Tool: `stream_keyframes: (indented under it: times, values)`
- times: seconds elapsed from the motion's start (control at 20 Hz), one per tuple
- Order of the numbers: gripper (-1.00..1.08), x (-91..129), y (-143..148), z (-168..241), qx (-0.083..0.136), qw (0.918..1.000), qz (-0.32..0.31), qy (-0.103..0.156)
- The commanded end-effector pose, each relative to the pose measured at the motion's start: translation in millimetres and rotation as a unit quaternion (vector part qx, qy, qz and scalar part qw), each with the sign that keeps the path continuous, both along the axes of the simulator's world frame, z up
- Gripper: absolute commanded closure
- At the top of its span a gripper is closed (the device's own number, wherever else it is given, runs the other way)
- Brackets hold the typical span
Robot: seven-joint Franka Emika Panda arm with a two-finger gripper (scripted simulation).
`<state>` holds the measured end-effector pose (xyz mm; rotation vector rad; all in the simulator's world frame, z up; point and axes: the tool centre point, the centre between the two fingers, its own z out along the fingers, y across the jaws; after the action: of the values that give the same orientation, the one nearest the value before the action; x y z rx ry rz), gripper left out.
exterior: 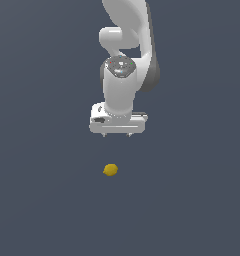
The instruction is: Pick up the object and move it to a goal position.
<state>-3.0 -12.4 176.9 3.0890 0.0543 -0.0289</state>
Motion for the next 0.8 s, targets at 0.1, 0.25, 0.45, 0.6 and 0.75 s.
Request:
stream_keyframes:
  times: [0.1, 0.25, 0.45, 0.6, 0.75]
  values:
    - [-0.92, 4.2, -1.3, -3.6, 0.001, 0.9999, -0.010, -0.001]
    - [-0.92, 11.0, -3.0, -9.0, 0.003, 0.9997, -0.026, -0.002]
    - [-0.92, 24.1, -6.6, -20.4, 0.007, 0.9983, -0.058, -0.004]
    - [-0.92, 36.7, -10.3, -32.5, 0.010, 0.9958, -0.091, -0.006]
    - [-0.92, 51.1, -14.9, -48.1, 0.014, 0.9915, -0.129, -0.009]
